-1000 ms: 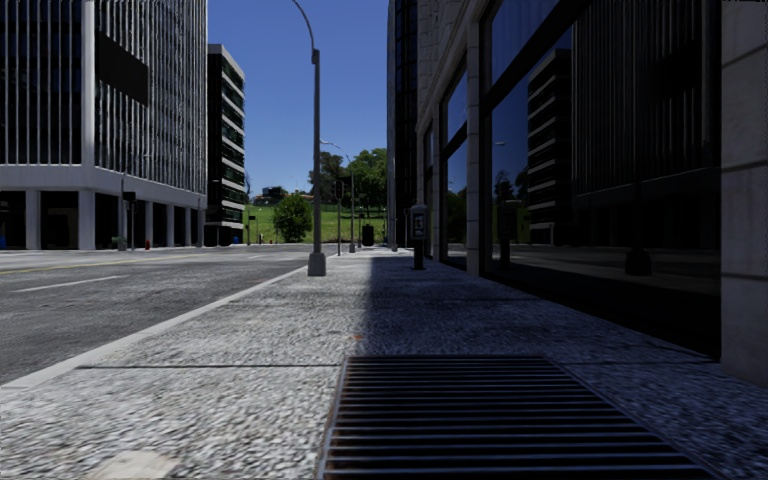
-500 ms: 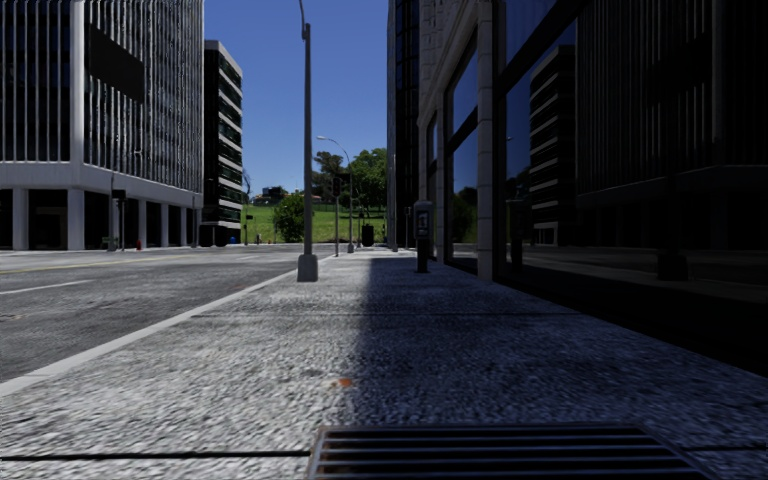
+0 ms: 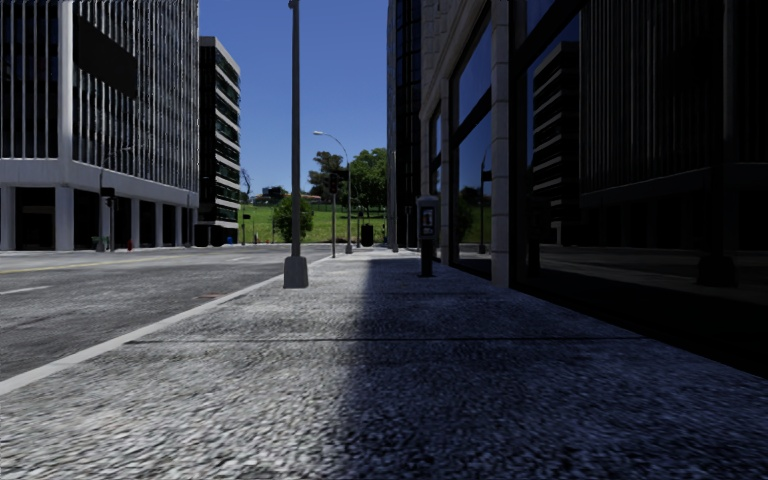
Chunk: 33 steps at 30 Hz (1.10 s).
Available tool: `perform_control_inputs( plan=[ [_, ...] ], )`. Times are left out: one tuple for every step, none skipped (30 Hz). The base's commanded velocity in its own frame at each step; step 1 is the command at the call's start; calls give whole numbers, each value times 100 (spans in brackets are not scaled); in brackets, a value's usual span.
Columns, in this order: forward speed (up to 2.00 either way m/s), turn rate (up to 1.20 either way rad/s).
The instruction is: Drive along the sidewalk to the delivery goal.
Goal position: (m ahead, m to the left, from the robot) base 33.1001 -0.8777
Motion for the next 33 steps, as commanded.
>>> perform_control_inputs(
  plan=[
    [200,0],
    [200,0],
    [200,0],
    [200,0],
    [200,0],
    [200,0],
    [200,0],
    [200,0],
    [200,0],
    [200,0],
    [200,0],
    [200,0],
    [200,0],
    [200,0],
    [200,0],
    [200,0],
    [200,0],
    [200,0],
    [200,0],
    [200,0],
    [200,0],
    [200,0],
    [200,0],
    [200,0],
    [200,0],
    [200,0],
    [200,0],
    [200,0],
    [200,0],
    [200,0],
    [200,0],
    [200,0],
    [200,0]
  ],
)
